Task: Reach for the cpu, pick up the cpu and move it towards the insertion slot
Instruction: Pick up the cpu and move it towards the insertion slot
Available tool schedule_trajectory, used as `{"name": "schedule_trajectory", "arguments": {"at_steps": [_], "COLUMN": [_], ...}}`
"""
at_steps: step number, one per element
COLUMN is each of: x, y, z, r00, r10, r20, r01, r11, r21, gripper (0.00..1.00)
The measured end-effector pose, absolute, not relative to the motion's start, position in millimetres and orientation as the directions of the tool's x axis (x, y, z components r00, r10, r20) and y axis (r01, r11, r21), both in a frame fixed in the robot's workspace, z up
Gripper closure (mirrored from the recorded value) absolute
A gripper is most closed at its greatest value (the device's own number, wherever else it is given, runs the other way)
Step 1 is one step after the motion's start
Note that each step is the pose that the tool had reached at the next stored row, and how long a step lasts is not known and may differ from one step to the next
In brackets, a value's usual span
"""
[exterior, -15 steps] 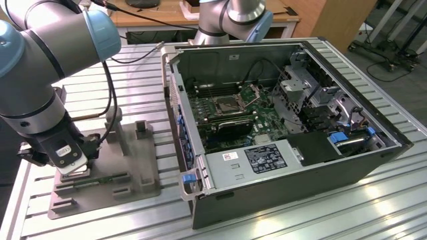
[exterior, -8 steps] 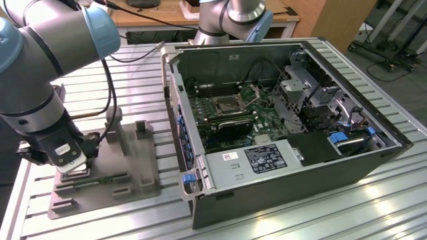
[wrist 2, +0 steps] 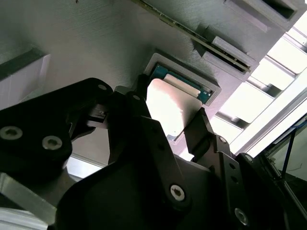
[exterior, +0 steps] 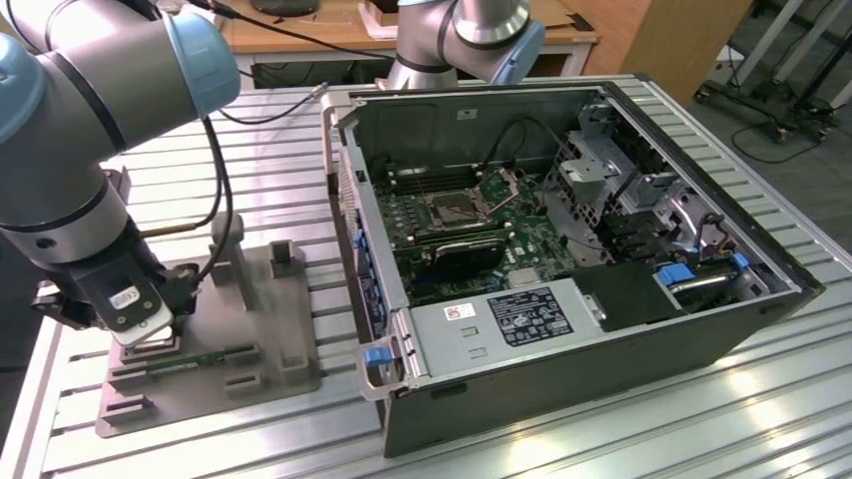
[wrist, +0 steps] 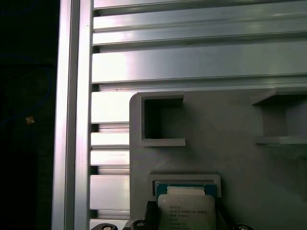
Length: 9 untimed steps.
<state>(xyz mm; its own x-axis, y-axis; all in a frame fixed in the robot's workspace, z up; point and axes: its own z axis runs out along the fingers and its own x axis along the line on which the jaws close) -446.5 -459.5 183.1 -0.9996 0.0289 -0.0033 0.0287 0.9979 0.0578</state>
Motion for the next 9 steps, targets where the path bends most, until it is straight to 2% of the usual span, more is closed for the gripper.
{"name": "schedule_trajectory", "arguments": {"at_steps": [9], "x": [-446.5], "y": [-459.5], "z": [184.7], "r00": [-1.0], "r10": [0.029], "r20": [-0.003], "r01": [0.029], "r11": [0.998], "r21": [0.058], "gripper": [0.45]}}
